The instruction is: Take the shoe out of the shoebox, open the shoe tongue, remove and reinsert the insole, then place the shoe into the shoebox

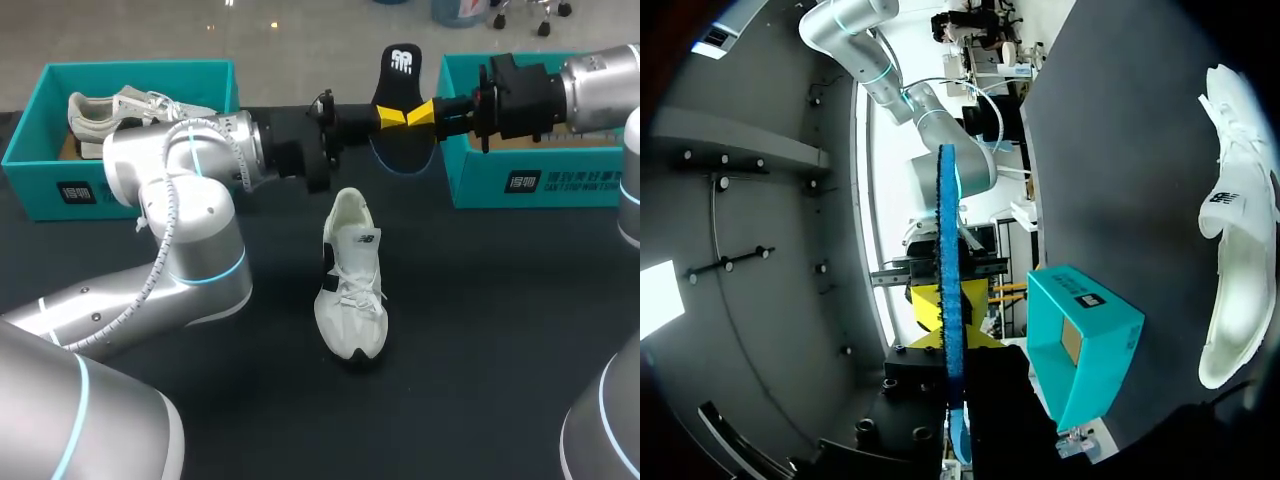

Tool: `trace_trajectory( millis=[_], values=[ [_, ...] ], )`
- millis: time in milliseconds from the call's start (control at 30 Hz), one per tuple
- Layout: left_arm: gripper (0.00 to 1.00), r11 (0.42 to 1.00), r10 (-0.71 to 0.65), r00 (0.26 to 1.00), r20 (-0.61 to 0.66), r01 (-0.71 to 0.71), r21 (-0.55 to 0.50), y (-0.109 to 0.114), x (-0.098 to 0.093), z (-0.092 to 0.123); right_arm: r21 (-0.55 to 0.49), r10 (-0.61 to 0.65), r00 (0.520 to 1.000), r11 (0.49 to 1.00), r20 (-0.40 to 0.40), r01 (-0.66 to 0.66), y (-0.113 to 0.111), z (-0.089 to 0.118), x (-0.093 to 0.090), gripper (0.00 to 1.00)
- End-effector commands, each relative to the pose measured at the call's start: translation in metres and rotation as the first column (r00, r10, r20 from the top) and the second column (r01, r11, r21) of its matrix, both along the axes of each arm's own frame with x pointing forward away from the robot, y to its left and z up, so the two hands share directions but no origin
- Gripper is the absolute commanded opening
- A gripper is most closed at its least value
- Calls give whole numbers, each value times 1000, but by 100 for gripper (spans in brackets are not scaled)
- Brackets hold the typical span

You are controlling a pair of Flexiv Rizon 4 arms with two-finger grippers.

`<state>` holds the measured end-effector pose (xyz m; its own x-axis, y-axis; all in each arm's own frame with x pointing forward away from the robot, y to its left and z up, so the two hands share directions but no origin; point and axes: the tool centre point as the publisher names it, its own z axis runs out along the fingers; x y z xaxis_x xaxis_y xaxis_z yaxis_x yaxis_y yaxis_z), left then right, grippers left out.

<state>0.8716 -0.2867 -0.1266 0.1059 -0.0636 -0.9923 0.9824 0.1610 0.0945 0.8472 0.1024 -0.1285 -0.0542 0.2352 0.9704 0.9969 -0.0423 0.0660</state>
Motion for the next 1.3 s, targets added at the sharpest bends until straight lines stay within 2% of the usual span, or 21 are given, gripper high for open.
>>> trace_trajectory(
  millis=[33, 167, 267, 567, 967, 1133, 1300],
  values=[
    [0, 1000, 2, 1000, 2, -2, -4, -2, 1, -1, -3, -5, 1000, 1000, 0, 5, 2, 0, 0, 0],
    [0, 1000, 7, 1000, -5, -7, 1, -1, 2, -3, -5, -2, 1000, 1000, 5, 2, 1, 0, 1, 0],
    [100, 1000, 2, 1000, -15, -2, 6, 2, 2, -3, -3, 0, 1000, 1000, 9, 0, 1, 1, 2, 0],
    [100, 997, -68, 998, 15, 67, 38, 20, 3, -1, 0, -10, 1000, 1000, 26, 10, -4, 4, 6, 0],
    [100, 970, -221, 974, 52, 214, 114, 57, -5, -8, -4, -9, 999, 1000, 52, 9, -6, 5, 9, 0],
    [100, 946, -284, 957, 59, 270, 180, 71, -7, -14, -6, -8, 998, 1000, 57, 8, -6, 5, 9, 0],
    [100, 919, -326, 944, 56, 302, 254, 91, 0, -20, -10, -3, 998, 1000, 64, 4, -5, 6, 8, 0]
  ],
)
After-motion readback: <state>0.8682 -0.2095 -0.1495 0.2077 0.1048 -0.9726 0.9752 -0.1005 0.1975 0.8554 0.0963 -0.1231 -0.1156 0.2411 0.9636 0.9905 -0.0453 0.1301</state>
